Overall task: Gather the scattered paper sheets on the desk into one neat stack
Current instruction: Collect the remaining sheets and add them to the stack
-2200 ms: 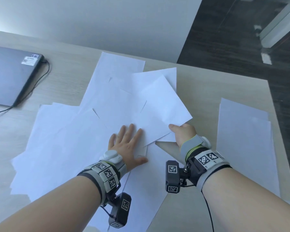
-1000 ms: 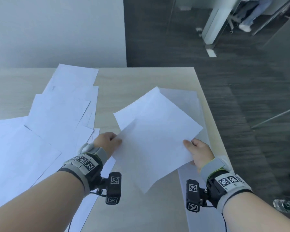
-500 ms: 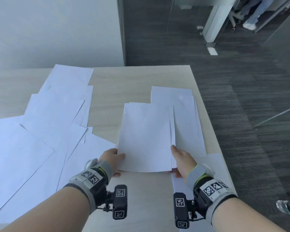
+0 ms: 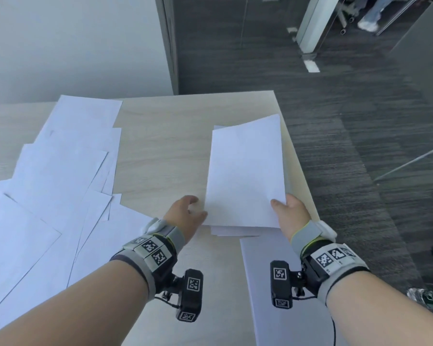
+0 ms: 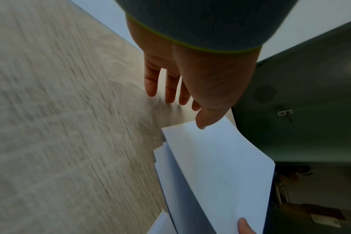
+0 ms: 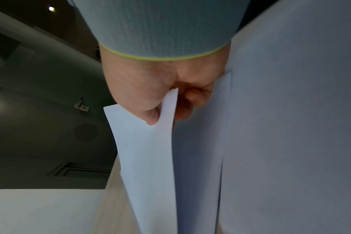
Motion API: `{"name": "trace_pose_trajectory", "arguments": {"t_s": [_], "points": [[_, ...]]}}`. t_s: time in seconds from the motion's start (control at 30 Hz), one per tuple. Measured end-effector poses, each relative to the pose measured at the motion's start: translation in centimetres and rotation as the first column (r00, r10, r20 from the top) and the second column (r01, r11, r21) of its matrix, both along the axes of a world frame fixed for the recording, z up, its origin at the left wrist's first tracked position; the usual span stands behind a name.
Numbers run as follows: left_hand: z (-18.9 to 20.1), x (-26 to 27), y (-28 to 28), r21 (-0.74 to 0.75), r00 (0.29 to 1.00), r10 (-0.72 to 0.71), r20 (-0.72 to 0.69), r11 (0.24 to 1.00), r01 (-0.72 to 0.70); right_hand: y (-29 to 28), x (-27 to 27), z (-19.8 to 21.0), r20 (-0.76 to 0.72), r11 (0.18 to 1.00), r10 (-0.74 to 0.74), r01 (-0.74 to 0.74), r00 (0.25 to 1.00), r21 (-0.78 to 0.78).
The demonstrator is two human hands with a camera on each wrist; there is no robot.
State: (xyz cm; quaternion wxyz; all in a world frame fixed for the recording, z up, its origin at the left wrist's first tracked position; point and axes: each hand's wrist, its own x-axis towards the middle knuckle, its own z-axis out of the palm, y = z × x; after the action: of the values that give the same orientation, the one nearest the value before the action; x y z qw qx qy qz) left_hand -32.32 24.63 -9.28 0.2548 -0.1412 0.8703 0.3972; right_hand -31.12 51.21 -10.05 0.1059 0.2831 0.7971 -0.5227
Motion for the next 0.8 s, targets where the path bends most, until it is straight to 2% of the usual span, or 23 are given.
{"name": "trace_pose_trajectory", "arguments": {"t_s": [0.1, 0.27, 0.4, 0.53, 0.63, 0.73, 0.8], "points": [[0.0, -0.8, 1.8, -0.026, 0.997, -0.073, 0.039, 0.997, 0.074, 1.7, -0.9, -0.2, 0.040, 0.995, 0.017, -0.021, 0.999, 0.101], [-0.8, -0.6, 3.0, -0.055, 0.981, -0.193, 0.009, 0.980, 0.193, 3.1, -0.7, -1.4, 0.171, 0.969, 0.002, -0.044, 0.985, 0.244], [-0.8, -0.2, 2.1, -0.010, 0.983, -0.181, -0.001, 0.983, 0.181, 3.0, -0.3, -1.2, 0.127, 0.955, -0.053, 0.013, 0.990, 0.295], [-0.6, 0.6, -1.7, -0.084, 0.966, -0.198, -0.166, 0.979, 0.187, 0.6, -0.4, -1.0, 0.019, 0.931, -0.029, 0.020, 0.999, 0.365], [-0.8, 2.1, -7.4, -0.189, 0.966, -0.177, -0.190, 0.972, 0.140, -1.8, -0.6, -1.0, -0.019, 0.893, 0.029, -0.018, 0.999, 0.450], [-1.3, 4.0, -14.0, -0.342, 0.984, -0.095, -0.151, 0.939, 0.038, -2.8, -1.1, -0.8, 0.084, 0.854, 0.014, -0.056, 0.996, 0.518], [-1.5, 5.5, -18.2, -0.405, 0.992, 0.005, -0.128, 0.912, -0.057, -4.1, -1.3, -0.5, 0.178, 0.817, 0.055, -0.147, 0.982, 0.558]]}}
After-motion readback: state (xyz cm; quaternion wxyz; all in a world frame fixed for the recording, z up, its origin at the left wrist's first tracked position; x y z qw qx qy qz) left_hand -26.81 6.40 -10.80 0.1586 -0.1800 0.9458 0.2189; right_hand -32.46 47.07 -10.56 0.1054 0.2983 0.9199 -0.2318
